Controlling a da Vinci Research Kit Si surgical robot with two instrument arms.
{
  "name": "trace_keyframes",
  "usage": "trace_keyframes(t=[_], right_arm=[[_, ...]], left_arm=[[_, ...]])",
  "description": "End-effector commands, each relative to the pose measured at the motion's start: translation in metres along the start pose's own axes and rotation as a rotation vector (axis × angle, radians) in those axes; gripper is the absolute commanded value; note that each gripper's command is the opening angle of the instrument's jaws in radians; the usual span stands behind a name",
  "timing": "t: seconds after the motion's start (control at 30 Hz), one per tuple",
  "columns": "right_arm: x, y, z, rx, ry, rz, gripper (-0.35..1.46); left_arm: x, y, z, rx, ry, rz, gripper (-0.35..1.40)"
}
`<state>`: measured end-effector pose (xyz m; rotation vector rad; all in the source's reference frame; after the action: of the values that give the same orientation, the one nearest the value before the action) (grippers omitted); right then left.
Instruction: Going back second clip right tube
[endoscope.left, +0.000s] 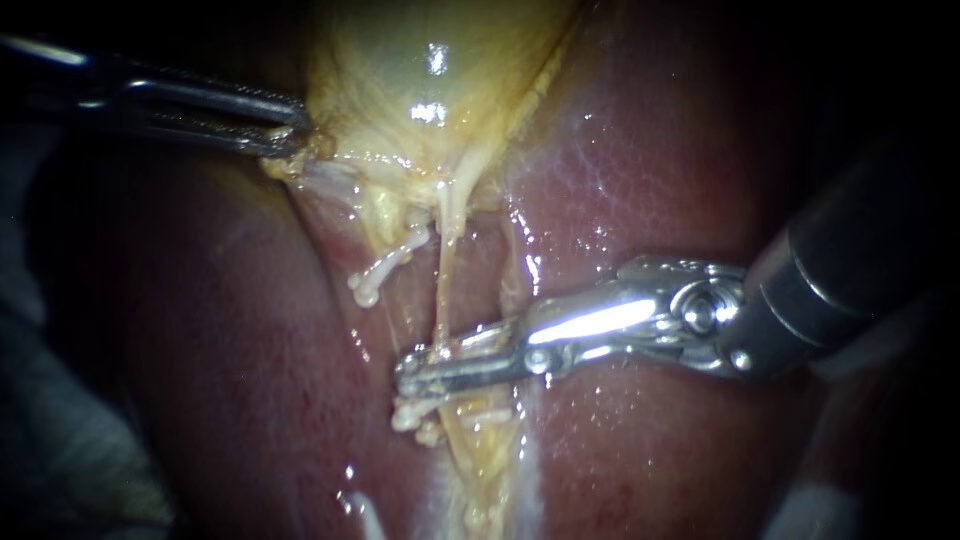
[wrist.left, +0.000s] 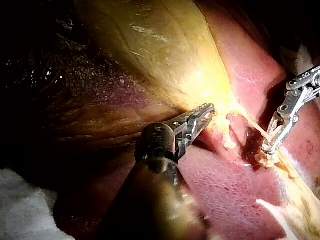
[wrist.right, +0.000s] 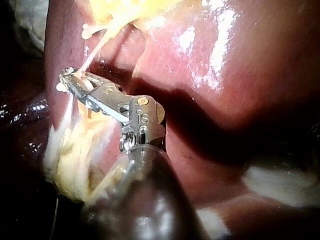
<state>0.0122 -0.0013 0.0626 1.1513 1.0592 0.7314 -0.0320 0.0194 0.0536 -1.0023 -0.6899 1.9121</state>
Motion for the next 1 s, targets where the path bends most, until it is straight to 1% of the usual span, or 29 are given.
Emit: trace_keyframes(t=[0.03,0.1,0.2,0.27,0.33,0.43,0.5,0.63,0.73,0.83,1.0], right_arm=[[0.0000,0.0001,0.0001,0.001,-0.001,-0.009,-0.22],[0.0000,0.0005,0.0005,-0.001,0.001,-0.040,0.11],[-0.0002,0.0010,0.0010,-0.004,0.001,-0.055,0.33],[-0.0006,0.0015,0.0014,-0.006,0.001,-0.076,0.39],[-0.0009,0.0020,0.0017,-0.008,0.000,-0.097,0.42],[-0.0012,0.0027,0.0019,-0.026,-0.022,-0.142,0.44],[-0.0011,0.0031,0.0018,-0.056,-0.031,-0.166,0.46],[-0.0009,0.0039,0.0012,-0.098,-0.029,-0.189,0.47],[-0.0008,0.0044,0.0007,-0.114,-0.016,-0.195,0.47],[-0.0008,0.0048,0.0002,-0.117,-0.017,-0.195,0.46],[-0.0009,0.0048,-0.0003,-0.122,-0.025,-0.207,0.46]], left_arm=[[0.0000,0.0000,0.0000,0.000,0.000,0.000,-0.35],[0.0000,0.0000,0.0000,0.000,0.000,0.000,-0.35],[0.0000,0.0000,0.0000,0.000,0.000,0.000,-0.35],[0.0000,0.0000,0.0000,0.000,0.000,0.000,-0.35],[0.0000,0.0000,0.0000,0.000,0.000,0.000,-0.35],[-0.0001,0.0000,0.0000,0.001,0.000,0.000,-0.35],[-0.0001,0.0000,0.0001,0.001,0.000,0.000,-0.35],[-0.0002,-0.0001,0.0001,0.001,0.001,0.001,-0.35],[-0.0002,-0.0001,0.0001,0.001,0.001,0.001,-0.35],[-0.0002,-0.0001,0.0001,0.001,0.001,0.001,-0.35],[-0.0002,-0.0001,0.0001,0.001,0.001,0.001,-0.35]])
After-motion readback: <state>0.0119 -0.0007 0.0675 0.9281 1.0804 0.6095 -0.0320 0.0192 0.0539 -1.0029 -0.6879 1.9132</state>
